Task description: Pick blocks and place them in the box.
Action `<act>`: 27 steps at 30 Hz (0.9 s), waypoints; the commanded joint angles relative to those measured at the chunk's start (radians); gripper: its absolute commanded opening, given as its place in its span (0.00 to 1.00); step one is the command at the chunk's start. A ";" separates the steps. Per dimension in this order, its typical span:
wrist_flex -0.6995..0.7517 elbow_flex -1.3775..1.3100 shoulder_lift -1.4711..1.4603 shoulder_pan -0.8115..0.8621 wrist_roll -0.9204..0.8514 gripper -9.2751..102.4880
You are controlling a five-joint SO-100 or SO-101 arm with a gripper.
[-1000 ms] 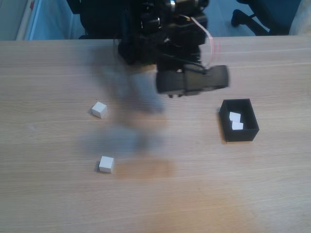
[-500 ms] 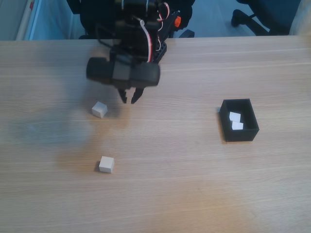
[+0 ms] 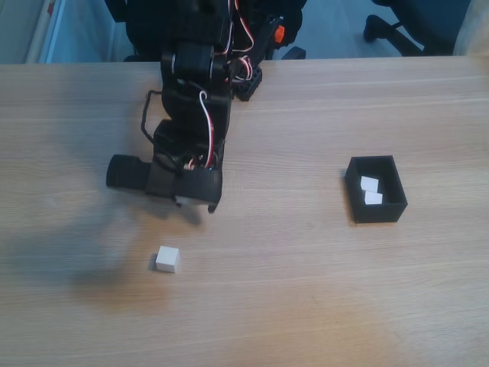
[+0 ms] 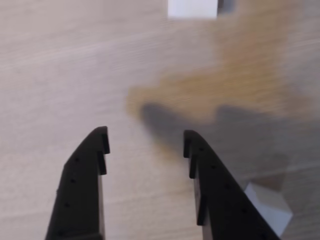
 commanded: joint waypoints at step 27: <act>-0.204 -0.291 -0.330 0.066 -0.044 0.24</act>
